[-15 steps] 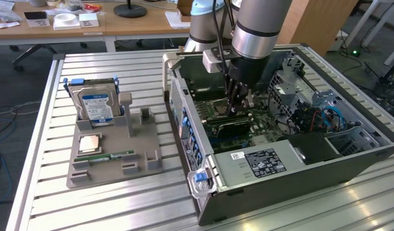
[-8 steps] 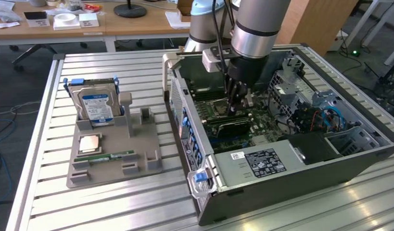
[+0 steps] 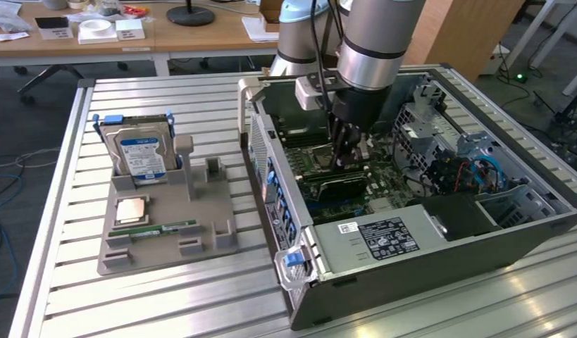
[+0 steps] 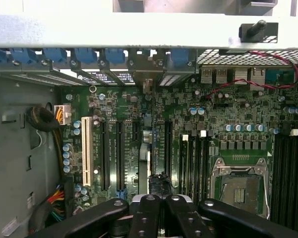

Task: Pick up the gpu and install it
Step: 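Press down on the gpu until it lock into place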

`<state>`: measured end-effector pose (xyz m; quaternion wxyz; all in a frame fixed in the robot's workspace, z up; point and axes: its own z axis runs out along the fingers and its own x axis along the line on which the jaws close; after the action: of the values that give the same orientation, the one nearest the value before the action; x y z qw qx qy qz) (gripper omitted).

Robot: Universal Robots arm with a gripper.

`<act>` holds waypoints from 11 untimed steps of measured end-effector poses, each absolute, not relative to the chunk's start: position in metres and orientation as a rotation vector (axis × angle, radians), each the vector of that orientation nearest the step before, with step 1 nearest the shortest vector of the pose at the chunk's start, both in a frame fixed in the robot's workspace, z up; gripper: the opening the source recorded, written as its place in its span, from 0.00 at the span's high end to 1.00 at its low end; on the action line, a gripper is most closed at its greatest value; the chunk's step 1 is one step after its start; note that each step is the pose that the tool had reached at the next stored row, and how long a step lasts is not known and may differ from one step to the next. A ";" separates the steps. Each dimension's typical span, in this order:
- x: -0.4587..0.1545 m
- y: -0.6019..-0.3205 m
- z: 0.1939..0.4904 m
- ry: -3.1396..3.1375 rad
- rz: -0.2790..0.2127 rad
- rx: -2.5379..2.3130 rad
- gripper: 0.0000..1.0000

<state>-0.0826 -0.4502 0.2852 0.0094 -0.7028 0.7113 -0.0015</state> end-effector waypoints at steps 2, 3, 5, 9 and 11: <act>-0.083 -0.450 0.285 2.221 -0.004 -2.195 0.89; -0.083 -0.450 0.284 2.221 -0.004 -2.194 0.89; -0.083 -0.450 0.282 2.221 -0.004 -2.194 0.89; -0.083 -0.450 0.276 2.221 -0.004 -2.195 0.89; -0.083 -0.450 0.275 2.221 -0.004 -2.195 0.89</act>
<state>-0.0828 -0.4502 0.2747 0.0096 -0.7028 0.7113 -0.0014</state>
